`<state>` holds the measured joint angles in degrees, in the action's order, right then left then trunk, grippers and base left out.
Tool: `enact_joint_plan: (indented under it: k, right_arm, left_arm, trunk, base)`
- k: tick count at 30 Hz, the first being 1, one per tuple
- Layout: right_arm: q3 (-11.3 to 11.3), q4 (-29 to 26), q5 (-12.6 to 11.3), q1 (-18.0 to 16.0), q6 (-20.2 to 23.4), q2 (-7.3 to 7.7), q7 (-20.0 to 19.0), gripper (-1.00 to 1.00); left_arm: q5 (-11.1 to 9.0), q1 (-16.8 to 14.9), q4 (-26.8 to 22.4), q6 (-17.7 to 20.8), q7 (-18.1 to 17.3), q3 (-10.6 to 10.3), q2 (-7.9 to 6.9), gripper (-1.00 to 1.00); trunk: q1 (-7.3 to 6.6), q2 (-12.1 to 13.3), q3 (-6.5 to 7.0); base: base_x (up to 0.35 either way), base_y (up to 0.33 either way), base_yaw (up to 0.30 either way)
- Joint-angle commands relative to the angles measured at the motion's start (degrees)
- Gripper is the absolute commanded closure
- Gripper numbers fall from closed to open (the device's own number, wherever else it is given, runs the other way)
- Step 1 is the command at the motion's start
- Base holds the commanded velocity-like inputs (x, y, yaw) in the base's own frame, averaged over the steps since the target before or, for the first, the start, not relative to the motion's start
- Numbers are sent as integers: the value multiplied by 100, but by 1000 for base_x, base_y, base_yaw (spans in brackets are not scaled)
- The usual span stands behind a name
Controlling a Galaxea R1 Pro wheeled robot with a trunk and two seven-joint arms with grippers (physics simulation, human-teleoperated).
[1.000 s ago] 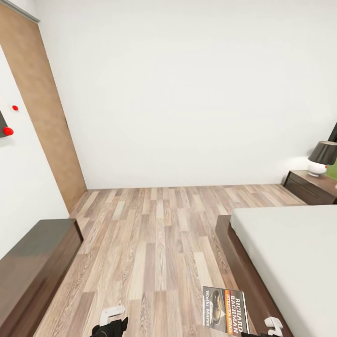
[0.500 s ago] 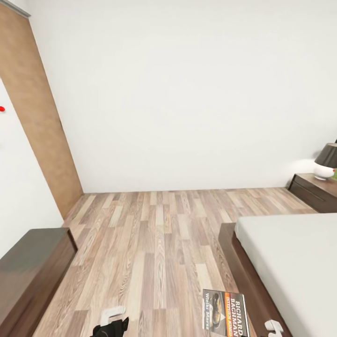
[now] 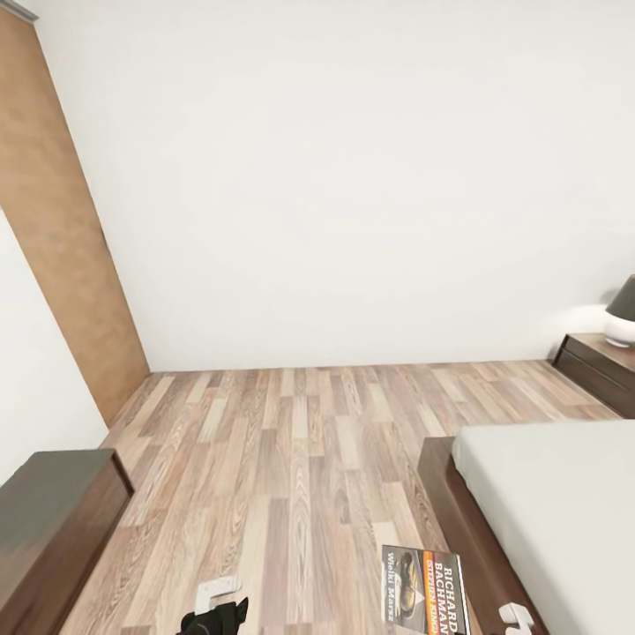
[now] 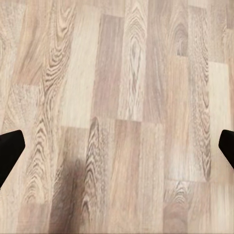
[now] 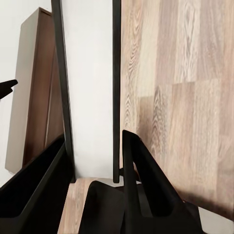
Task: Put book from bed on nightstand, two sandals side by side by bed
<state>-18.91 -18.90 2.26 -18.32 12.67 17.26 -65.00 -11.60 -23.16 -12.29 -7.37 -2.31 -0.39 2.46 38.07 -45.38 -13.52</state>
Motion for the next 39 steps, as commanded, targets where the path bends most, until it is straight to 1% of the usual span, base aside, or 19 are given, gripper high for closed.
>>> enact_joint_plan:
  k: [1, 39]
  right_arm:
    - [-51, -2, 12, -5, 61, -4, -31, 100]
    - [-59, -7, 7, -5, 60, -4, -31, 100]
  left_arm:
    - [-53, -7, 7, -18, -24, -5, 0, -100]
    - [-53, -6, 7, -18, -24, -5, 0, -100]
  trunk:
    - [4, -6, -7]
    - [4, -6, -7]
  base:
    - [331, 0, 0]
    - [330, 0, 0]
